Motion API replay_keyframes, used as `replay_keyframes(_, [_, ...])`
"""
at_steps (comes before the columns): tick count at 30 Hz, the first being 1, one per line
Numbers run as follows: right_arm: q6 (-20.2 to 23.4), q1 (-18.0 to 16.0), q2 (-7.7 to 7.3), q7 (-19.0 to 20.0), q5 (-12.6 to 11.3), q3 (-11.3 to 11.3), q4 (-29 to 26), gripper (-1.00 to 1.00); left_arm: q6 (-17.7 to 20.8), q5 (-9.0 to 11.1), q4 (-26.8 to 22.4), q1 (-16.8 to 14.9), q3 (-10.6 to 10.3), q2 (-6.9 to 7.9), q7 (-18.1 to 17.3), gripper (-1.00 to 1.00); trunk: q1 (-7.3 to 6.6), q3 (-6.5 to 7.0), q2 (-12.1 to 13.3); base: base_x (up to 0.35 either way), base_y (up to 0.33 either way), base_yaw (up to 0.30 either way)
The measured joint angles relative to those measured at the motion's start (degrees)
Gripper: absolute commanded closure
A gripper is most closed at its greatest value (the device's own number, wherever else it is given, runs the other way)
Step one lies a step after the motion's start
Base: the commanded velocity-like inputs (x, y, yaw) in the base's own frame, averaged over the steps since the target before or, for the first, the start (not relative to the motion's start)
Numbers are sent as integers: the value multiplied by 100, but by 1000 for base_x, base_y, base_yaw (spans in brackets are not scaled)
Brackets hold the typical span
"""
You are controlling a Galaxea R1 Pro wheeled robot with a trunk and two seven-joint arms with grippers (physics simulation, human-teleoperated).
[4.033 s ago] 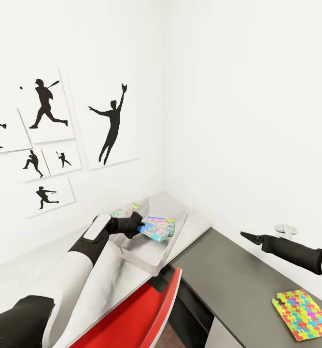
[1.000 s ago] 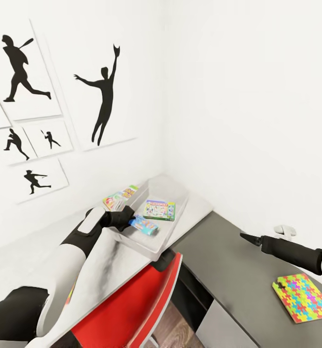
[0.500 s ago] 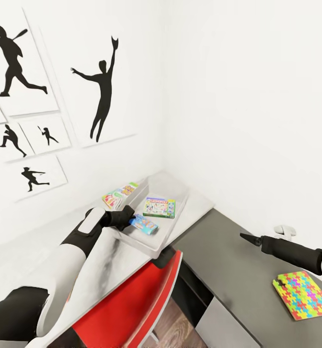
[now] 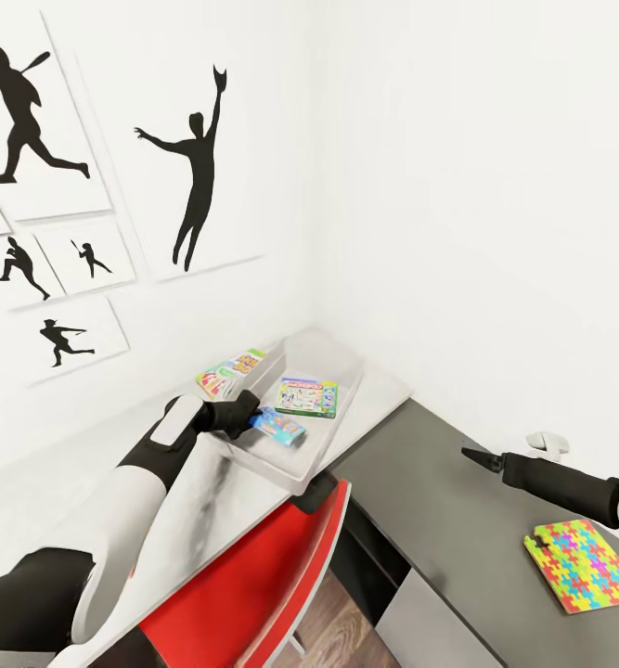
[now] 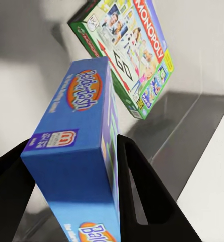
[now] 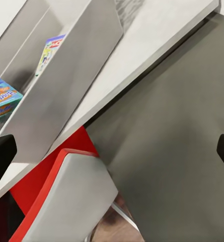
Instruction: Put all the toys in the child's room - the three board games (two on the bed and one on the table), the two jigsaw puzzles on the table, and the tennis ball on the table - inside the toy box on the table in the child's room.
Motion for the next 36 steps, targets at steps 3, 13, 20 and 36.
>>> replay_keyframes(3, [0,0,0,0,0,2,1,-100,1,-1,-4,-21,-1,1,-37,100,0,-1,0,0,0,0])
replay_keyframes(13, [0,0,3,0,-1,5,1,-100,5,-13,-16,-76,-4,17,-127,100,0,-42,0,0,0,0])
replay_keyframes(20, [0,0,7,0,-2,6,1,-100,3,-20,-27,-92,-9,16,-141,100,0,-99,1,0,0,0])
replay_keyframes(36, [0,0,4,0,0,6,2,-100,43,-583,-100,-126,-12,8,-327,100,1,-246,0,0,0,0])
